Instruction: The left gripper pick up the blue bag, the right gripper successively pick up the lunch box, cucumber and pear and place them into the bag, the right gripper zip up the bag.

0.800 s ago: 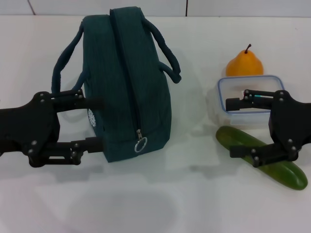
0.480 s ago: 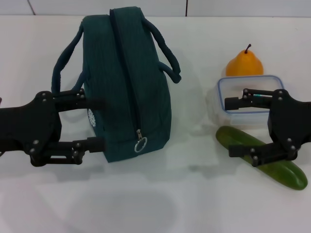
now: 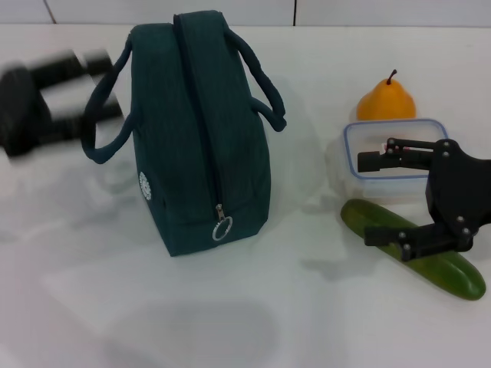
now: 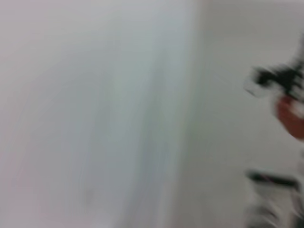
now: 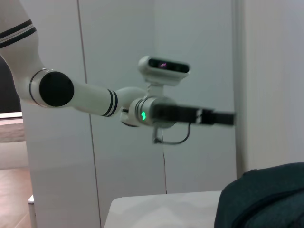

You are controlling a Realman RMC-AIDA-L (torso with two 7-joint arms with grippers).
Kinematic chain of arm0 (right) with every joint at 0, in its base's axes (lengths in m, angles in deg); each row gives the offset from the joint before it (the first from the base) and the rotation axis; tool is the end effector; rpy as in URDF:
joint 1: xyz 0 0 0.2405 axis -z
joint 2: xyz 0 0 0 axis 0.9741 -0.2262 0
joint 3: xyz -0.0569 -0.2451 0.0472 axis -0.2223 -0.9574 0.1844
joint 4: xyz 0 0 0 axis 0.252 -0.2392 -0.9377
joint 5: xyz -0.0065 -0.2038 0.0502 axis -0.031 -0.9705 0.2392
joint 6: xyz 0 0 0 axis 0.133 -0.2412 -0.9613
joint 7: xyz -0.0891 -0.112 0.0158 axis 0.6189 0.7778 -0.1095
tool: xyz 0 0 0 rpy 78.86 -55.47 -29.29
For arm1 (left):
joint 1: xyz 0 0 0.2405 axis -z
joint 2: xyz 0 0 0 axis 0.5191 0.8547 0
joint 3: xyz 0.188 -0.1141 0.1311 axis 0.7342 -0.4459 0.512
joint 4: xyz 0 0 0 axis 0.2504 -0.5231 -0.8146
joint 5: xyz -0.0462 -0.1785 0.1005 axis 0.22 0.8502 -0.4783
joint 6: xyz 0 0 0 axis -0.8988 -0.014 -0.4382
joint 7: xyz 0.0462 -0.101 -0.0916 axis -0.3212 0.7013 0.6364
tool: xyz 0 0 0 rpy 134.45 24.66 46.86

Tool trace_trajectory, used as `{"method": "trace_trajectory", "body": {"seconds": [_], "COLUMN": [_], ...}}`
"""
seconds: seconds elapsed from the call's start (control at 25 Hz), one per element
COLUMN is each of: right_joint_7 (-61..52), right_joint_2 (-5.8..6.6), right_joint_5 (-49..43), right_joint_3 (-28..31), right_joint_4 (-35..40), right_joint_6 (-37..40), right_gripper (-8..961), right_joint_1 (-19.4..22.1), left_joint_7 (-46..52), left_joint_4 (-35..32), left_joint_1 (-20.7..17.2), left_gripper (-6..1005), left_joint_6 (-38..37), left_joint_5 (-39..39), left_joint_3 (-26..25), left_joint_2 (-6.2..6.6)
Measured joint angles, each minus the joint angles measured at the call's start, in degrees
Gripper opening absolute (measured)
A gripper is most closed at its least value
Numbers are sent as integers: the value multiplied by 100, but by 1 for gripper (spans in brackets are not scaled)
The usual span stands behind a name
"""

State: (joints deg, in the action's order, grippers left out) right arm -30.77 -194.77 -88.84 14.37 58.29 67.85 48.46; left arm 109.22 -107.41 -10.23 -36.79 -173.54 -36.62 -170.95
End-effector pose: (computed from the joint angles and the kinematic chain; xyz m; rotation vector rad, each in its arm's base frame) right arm 0.2024 0.3058 0.0247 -2.9722 -0.0068 0.9487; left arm -0.2604 0.2799 0.1148 -2.5889 -0.4672 -1.2324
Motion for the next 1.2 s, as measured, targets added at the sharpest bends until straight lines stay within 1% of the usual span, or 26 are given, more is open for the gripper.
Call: {"method": "trace_trajectory", "body": {"seconds": [0.04, 0.12, 0.32, 0.44, 0.52, 0.6, 0.72, 0.84, 0.96, 1.08, 1.2], "right_joint_7": [-1, 0, 24, 28, 31, 44, 66, 77, 94, 99, 100], "right_joint_2": [0, 0, 1, 11, 15, 15, 13, 11, 11, 17, 18], "right_joint_5": [1, 5, 102, 209, 261, 312, 375, 385, 387, 387, 387], "right_joint_3": [6, 9, 16, 34, 69, 107, 122, 158, 167, 169, 169], "right_joint_4": [0, 0, -7, -9, -9, -9, -8, -12, -18, -18, -18], "right_joint_6": [0, -1, -14, -6, -13, -29, -24, -7, -4, -2, 2], "right_gripper": [886, 886, 885, 885, 885, 885, 885, 885, 885, 885, 885], "right_joint_1": [7, 14, 110, 208, 250, 303, 368, 407, 467, 506, 515], "left_joint_7": [355, 907, 2221, 3258, 3967, 4554, 5305, 5737, 5986, 6155, 6282], "left_joint_4": [-46, -187, -818, -1207, -1485, -1869, -2504, -2923, -3092, -3072, -3063], "left_joint_1": [71, 167, 362, 495, 578, 626, 651, 668, 708, 786, 849], "left_gripper": [785, 785, 785, 785, 785, 786, 786, 786, 786, 786, 786], "left_joint_6": [201, 608, 1513, 1772, 1800, 1795, 1809, 1819, 1820, 1825, 1841], "left_joint_5": [-38, -167, -814, -1411, -1834, -2221, -2803, -3124, -3192, -3210, -3215], "left_joint_3": [-201, -358, -383, -352, -264, -60, 343, 638, 905, 1152, 1217], "left_joint_2": [33, 72, 90, 100, 103, 54, -113, -288, -413, -456, -492]}}
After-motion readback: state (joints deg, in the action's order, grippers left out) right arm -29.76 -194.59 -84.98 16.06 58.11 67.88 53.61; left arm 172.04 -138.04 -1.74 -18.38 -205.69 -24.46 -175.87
